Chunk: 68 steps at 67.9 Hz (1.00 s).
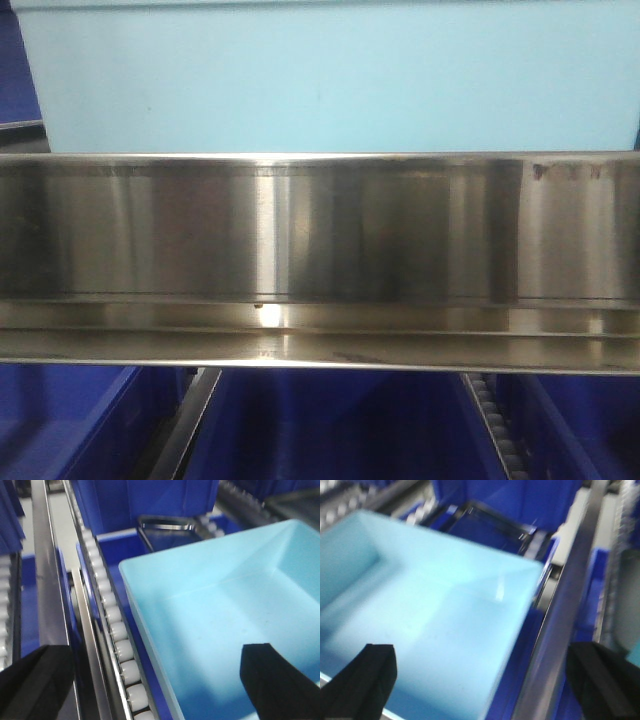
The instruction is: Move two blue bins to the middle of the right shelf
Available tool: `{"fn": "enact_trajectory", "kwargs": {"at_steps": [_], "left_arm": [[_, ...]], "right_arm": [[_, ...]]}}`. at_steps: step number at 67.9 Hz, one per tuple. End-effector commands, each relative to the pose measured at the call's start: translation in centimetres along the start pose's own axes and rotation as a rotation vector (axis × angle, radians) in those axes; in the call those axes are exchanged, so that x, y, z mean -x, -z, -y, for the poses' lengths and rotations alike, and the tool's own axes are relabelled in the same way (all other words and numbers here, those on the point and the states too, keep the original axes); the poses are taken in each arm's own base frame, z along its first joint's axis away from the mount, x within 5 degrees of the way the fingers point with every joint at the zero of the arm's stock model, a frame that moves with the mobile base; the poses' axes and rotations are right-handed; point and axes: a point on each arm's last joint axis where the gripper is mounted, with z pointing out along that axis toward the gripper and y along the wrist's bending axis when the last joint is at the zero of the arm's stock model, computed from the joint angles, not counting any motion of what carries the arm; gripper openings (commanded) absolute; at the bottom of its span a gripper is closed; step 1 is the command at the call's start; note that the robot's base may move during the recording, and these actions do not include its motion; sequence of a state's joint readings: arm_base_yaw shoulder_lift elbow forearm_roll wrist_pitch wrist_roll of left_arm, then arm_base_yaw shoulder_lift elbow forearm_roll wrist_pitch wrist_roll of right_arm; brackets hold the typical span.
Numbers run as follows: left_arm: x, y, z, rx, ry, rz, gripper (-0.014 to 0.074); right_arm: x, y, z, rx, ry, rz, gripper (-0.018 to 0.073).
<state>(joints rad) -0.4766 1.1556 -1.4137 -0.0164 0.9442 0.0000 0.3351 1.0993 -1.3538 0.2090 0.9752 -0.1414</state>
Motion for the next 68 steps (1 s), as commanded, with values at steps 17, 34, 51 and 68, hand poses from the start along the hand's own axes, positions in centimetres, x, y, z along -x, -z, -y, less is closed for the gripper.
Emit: {"fn": "enact_trajectory", "kwargs": {"at_steps": [17, 34, 51, 68], "left_arm": [[1.7, -8.2, -0.3, 0.055, 0.089, -0.357, 0.058], [2.8, -12.9, 0.0, 0.032, 0.124, -0.402, 0.058], [1.6, -16.0, 0.4, 0.039, 0.105, -0.48, 0.058], [0.5, -18.5, 0.2, 0.053, 0.103, -0.54, 0.0579]], "right_arm": [[2.2, -5.5, 1.6, -0.165, -0.158, -0.276, 0.0568], [2.2, -10.3, 2.2, -0.178, -0.222, -0.384, 0.0568], [1.0, -14.8, 2.3, -0.133, -0.272, -0.497, 0.0568], [-0.1, -17.6, 2.7, -0.143, -0.285, -0.572, 0.0568]]}}
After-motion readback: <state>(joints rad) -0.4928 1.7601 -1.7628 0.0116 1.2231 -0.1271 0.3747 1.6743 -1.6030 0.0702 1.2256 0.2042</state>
